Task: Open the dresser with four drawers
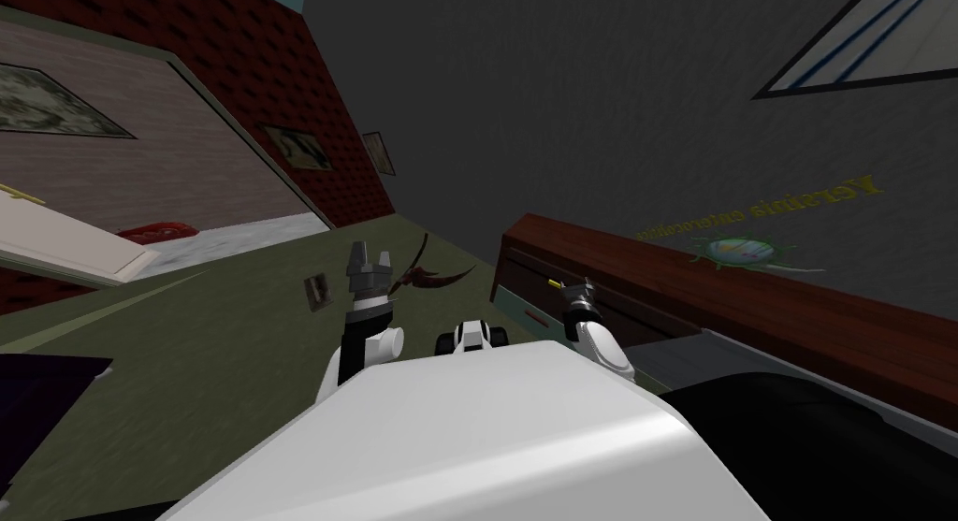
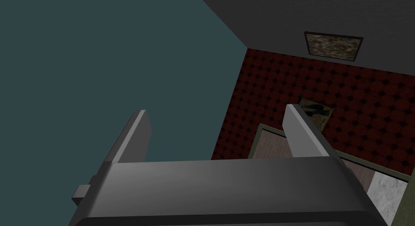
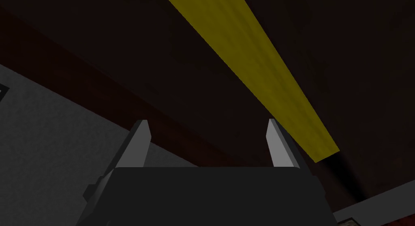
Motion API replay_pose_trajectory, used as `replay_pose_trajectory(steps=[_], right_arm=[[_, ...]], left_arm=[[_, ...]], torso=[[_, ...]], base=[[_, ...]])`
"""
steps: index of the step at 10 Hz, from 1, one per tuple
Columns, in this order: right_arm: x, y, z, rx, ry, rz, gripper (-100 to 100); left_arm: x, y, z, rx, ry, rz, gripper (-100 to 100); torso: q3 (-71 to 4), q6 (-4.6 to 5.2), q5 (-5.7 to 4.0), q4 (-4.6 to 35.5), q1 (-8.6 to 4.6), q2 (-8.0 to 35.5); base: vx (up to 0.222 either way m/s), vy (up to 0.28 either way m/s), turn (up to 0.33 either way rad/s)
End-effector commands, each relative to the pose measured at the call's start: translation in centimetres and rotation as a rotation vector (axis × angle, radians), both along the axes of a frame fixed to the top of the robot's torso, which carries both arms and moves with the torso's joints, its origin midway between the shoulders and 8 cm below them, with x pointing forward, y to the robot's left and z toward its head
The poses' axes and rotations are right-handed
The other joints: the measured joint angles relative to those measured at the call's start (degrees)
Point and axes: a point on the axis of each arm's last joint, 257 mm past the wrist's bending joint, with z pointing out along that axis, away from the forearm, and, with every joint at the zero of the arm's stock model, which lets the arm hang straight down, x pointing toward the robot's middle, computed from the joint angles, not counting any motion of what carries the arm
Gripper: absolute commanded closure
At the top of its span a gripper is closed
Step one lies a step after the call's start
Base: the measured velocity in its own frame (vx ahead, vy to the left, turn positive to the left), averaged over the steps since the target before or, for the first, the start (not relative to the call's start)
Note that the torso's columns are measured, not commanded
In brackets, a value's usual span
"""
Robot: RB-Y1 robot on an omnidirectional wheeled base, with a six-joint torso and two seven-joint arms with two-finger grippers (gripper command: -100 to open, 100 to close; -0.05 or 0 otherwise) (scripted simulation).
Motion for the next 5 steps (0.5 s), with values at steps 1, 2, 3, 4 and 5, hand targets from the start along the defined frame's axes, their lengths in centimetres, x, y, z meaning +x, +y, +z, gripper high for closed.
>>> replay_pose_trajectory(steps=[1,2,3,4,5], right_arm=[[-0.82,-0.04,-1.69,0.006,0.04,-0.012,-100],[-0.82,-0.04,-1.69,0.006,0.04,-0.012,-100],[-1.11,-0.18,-2.0,0.001,0.051,-0.017,-100],[-1.11,-0.18,-2.0,0.001,0.051,-0.017,-100],[-1.55,-0.4,-2.45,-0.008,0.067,-0.024,-100]], left_arm=[[0.0,0.0,0.0,0.0,0.0,0.0,0],[0.0,0.0,0.0,0.0,0.0,0.0,0],[0.0,0.01,0.0,0.0,0.0,0.0,0],[0.0,0.0,0.0,0.0,0.0,0.0,0],[0.0,0.0,0.0,0.0,0.0,0.0,0]], torso=[[0.0,-0.13,-0.12,0.02,-0.28,-0.01],[0.01,-0.22,-0.16,0.05,-0.4,0.0],[-0.01,-0.23,-0.13,0.07,-0.37,-0.03],[-0.04,-0.14,-0.16,-0.01,-0.3,-0.09],[-0.06,-0.1,-0.18,-0.05,-0.29,-0.14]], base=[[-0.004,0.023,-0.011],[-0.011,-0.002,0.005],[-0.003,-0.001,0.013],[0.003,0.007,0.002],[0.012,0.025,0.005]])
